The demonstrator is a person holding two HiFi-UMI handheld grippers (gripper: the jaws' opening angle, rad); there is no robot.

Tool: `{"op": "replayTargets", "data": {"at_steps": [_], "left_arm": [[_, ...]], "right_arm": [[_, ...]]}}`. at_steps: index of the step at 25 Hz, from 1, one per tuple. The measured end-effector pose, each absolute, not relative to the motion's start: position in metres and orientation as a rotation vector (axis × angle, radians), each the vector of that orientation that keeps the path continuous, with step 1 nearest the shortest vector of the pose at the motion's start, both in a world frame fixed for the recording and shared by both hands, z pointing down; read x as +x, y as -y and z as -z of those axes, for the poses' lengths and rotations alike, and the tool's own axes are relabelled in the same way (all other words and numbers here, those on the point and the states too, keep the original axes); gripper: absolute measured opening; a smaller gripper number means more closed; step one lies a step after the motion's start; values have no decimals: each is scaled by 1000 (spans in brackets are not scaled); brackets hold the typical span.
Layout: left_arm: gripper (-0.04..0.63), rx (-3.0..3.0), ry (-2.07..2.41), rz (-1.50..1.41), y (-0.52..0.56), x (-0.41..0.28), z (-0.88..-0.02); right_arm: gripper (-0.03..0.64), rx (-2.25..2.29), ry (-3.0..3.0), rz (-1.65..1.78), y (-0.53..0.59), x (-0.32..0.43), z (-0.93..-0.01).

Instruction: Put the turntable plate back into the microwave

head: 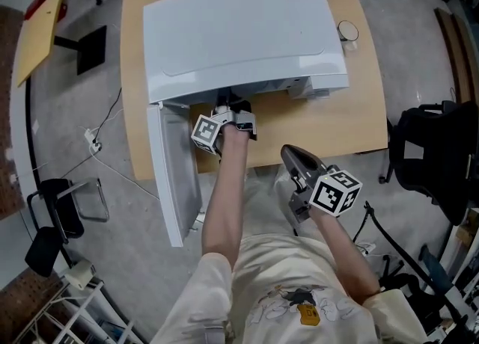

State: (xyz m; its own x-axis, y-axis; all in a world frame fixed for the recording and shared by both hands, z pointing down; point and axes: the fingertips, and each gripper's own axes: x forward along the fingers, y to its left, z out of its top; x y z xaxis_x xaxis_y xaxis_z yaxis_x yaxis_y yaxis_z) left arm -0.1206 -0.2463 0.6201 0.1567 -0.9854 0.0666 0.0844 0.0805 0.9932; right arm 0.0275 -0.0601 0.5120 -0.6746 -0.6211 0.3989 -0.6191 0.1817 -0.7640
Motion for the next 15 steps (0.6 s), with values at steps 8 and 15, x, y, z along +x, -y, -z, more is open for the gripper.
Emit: {"op": "replayTargets", "data": {"at_steps": [8, 15], "left_arm": [[27, 1127, 1057, 1082, 240, -121, -629], [23, 1148, 1038, 1036, 237, -116, -632]], "right_arm": [[115, -1111, -2064, 1831, 164, 0, -573], [161, -1031, -1929, 2005, 205, -31, -617]]}}
